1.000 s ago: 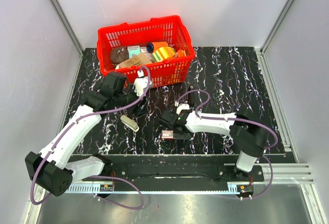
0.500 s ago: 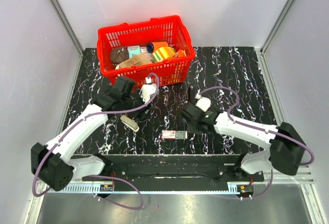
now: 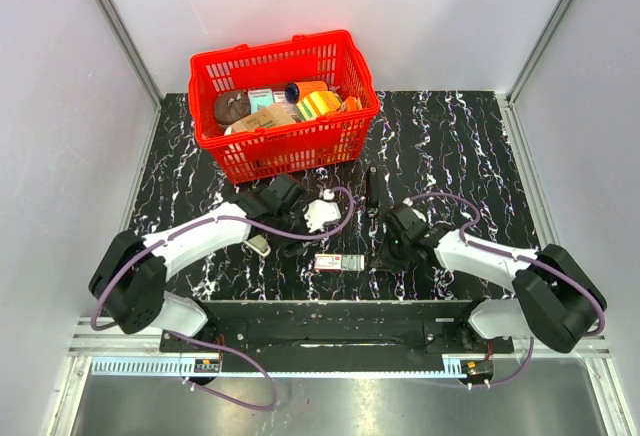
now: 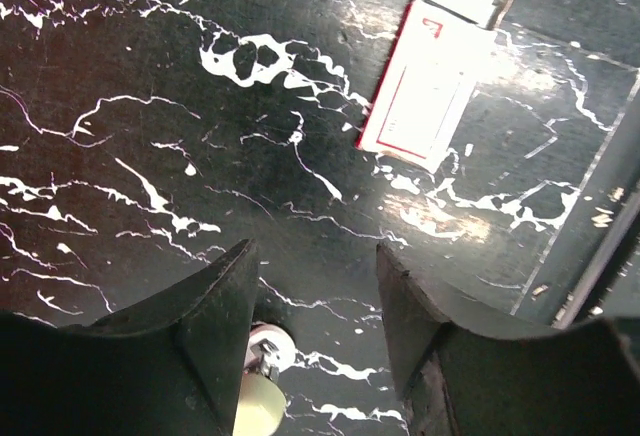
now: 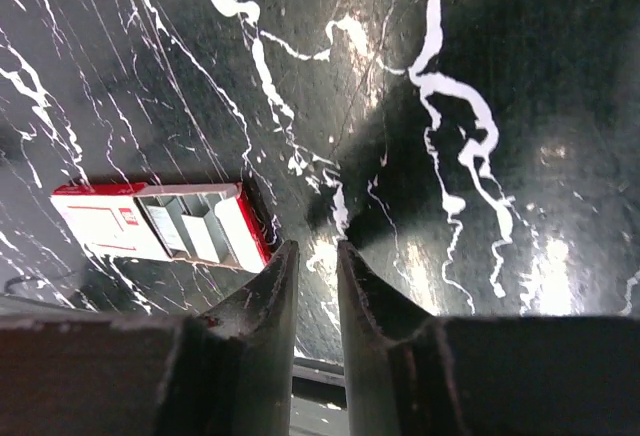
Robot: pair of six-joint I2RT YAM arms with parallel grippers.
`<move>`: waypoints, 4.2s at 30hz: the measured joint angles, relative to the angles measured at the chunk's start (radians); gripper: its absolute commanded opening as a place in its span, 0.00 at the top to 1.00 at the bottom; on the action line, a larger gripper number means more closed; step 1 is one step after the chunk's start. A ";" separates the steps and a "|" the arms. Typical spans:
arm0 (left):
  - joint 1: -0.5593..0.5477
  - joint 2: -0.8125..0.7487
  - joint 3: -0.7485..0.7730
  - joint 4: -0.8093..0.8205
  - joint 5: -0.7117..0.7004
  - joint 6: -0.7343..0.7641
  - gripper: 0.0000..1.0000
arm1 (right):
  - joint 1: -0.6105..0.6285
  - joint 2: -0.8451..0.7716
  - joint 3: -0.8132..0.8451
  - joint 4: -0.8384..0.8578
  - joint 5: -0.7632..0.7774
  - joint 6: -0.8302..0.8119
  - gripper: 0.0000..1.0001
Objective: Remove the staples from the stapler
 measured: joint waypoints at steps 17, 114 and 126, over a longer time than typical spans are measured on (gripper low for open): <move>-0.088 0.170 -0.022 0.141 -0.157 0.017 0.46 | -0.148 0.051 -0.142 0.362 -0.283 0.035 0.75; -0.112 0.160 0.136 -0.001 -0.182 -0.001 0.27 | -0.083 0.160 -0.055 0.423 -0.402 -0.028 0.15; 0.157 -0.207 0.360 -0.185 -0.159 -0.047 0.01 | -0.104 0.091 0.296 0.006 -0.197 -0.301 0.01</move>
